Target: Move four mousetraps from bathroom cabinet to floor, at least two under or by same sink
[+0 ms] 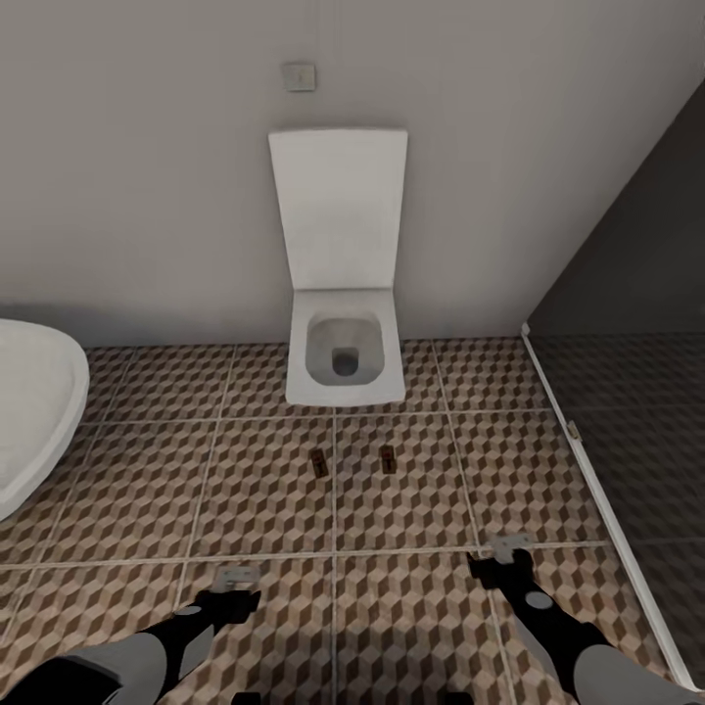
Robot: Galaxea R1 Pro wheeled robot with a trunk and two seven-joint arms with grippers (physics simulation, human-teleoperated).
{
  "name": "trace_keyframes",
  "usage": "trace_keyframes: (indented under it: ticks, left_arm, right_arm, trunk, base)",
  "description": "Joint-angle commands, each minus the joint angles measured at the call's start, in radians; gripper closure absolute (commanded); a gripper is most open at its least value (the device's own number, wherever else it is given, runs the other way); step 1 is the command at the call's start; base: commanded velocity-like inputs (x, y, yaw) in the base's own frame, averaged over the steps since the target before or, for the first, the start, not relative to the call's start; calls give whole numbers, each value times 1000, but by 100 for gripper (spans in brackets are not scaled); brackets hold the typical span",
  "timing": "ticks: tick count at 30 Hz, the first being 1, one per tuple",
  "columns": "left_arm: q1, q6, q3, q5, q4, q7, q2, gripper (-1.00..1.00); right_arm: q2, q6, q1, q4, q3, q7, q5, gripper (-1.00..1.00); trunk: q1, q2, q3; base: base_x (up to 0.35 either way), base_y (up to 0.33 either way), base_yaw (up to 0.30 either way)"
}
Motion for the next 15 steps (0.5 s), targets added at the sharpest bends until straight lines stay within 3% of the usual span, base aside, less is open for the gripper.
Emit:
trace_keyframes:
  ticks: [1, 15]
  left_arm:
    - [-2, -7, -8, 10, 5, -6, 3, -100]
    - [1, -8, -8, 11, 8, -5, 41, -100]
  right_arm:
    - [-2, -4, 0, 6, 8, -4, -8, -100]
    - [-4, -102, 0, 119, 6, -4, -11, -100]
  trunk:
    - [-4, 7, 3]
    - [-58, 105, 47]
  base:
    - [0, 0, 0]
    - [0, 0, 0]
